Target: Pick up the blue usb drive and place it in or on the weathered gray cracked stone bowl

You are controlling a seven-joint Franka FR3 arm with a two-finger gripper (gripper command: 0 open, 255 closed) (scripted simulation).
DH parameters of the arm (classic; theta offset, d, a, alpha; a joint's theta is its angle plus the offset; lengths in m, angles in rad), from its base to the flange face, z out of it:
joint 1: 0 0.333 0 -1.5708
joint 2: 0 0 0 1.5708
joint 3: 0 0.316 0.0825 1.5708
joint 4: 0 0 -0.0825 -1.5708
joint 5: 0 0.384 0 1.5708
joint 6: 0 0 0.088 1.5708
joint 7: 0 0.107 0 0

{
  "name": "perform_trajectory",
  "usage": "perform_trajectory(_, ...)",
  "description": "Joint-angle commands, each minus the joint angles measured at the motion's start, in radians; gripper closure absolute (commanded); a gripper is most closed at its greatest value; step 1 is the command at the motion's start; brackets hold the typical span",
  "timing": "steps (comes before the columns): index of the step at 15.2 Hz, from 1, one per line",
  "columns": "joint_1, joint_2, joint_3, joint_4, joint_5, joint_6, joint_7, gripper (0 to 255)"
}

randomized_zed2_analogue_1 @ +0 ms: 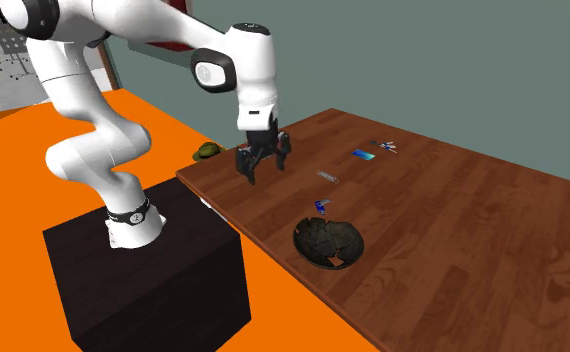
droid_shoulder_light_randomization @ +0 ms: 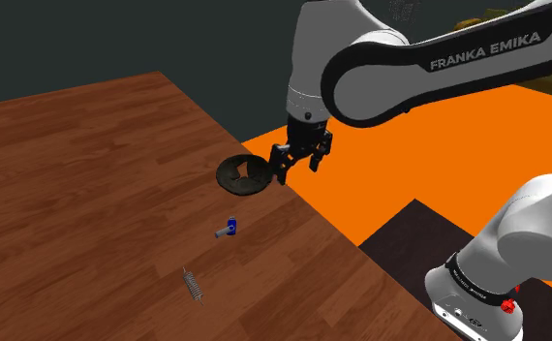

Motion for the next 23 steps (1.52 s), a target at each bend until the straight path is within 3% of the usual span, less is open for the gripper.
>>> perform_trajectory(1,-0.001,0.069,0.046,0.031,-0.026,0.035,0.07,0)
perform_trajectory(8,0.015,0.373,0.155,0.198,-0.227,0.115,0.34,0)
perform_trajectory(15,0.154,0.695,0.128,0.442,-0.455,0.102,0.581,0)
perform_trajectory(23,0.177,0.756,0.1,0.415,-0.5,0.18,0.611,0)
